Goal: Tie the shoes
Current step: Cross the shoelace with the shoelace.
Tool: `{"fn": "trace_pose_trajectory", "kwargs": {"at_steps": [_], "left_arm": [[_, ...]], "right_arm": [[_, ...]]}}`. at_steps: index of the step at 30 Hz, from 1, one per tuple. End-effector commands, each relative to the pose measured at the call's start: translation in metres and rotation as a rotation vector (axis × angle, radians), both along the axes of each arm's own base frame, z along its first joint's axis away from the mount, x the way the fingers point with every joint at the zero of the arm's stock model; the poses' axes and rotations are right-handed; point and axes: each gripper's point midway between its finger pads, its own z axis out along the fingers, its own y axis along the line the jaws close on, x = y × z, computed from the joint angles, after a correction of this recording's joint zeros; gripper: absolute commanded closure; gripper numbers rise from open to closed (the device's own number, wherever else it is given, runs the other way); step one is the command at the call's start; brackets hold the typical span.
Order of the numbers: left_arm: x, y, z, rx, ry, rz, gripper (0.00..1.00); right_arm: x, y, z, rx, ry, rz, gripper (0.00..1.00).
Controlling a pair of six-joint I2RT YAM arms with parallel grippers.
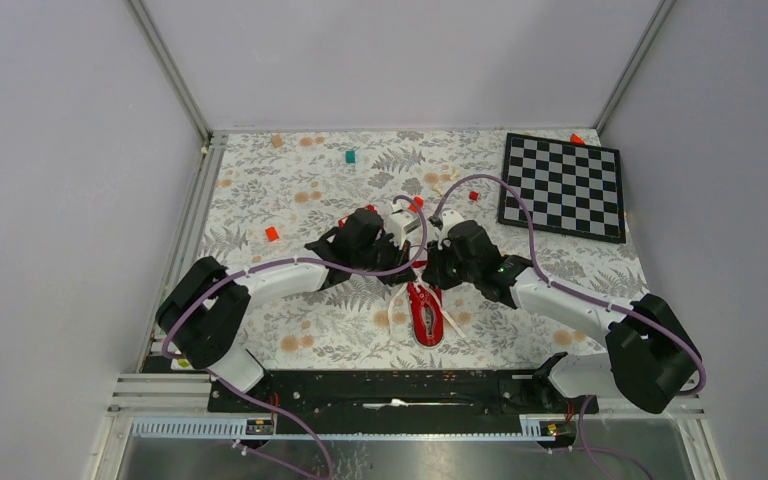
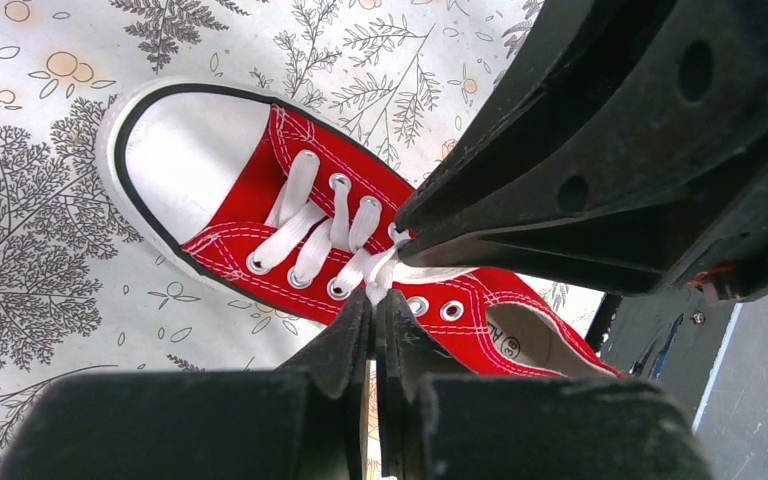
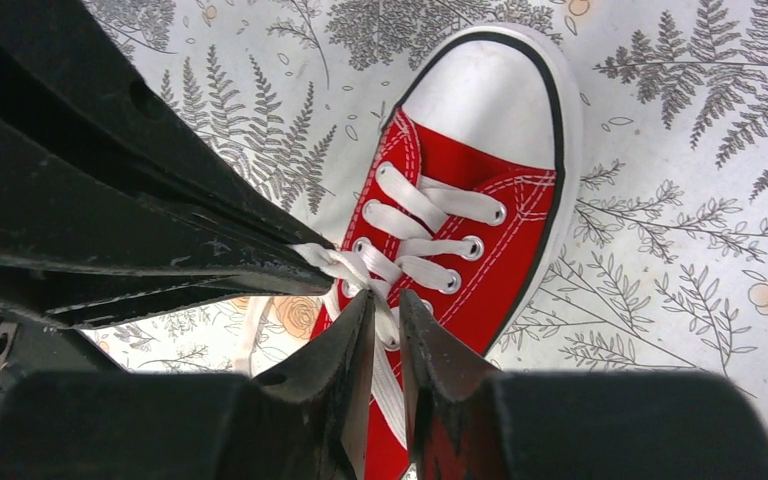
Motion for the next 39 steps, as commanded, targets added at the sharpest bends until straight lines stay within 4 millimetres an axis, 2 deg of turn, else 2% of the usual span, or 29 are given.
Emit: {"fn": "trace_pose_trajectory", "kwargs": {"at_steps": [1, 5, 7, 12, 13, 18, 30, 39], "left_arm": [[0.013, -0.006, 0.030, -0.058, -0.085, 0.022, 1.00], [0.012, -0.007, 0.029, -0.058, -0.078, 0.019, 1.00], [0.013, -0.007, 0.029, -0.059, -0.075, 0.019, 1.00], [0.012, -0.007, 0.031, -0.062, -0.078, 0.020, 1.00], [0.012, -0.007, 0.031, -0.062, -0.080, 0.020, 1.00], [0.014, -0.007, 0.026, -0.055, -0.070, 0.029, 1.00], [0.023, -0.009, 0.017, -0.043, -0.058, 0.091, 1.00], [0.016, -0.019, 0.010, -0.038, -0.043, 0.093, 1.00]], "right_arm": [[0.007, 0.015, 0.019, 0.075, -0.028, 0.032, 0.76], [0.006, 0.017, 0.017, 0.081, -0.019, 0.037, 0.75], [0.007, 0.017, 0.016, 0.078, -0.020, 0.031, 0.80], [0.007, 0.014, 0.016, 0.068, -0.033, 0.029, 0.99], [0.007, 0.013, 0.019, 0.072, -0.041, 0.025, 1.00], [0.003, 0.012, 0.024, 0.096, -0.045, 0.022, 1.00], [-0.011, 0.009, 0.019, 0.107, -0.009, 0.049, 1.00], [-0.015, 0.007, 0.024, 0.114, -0.016, 0.051, 1.00]]}}
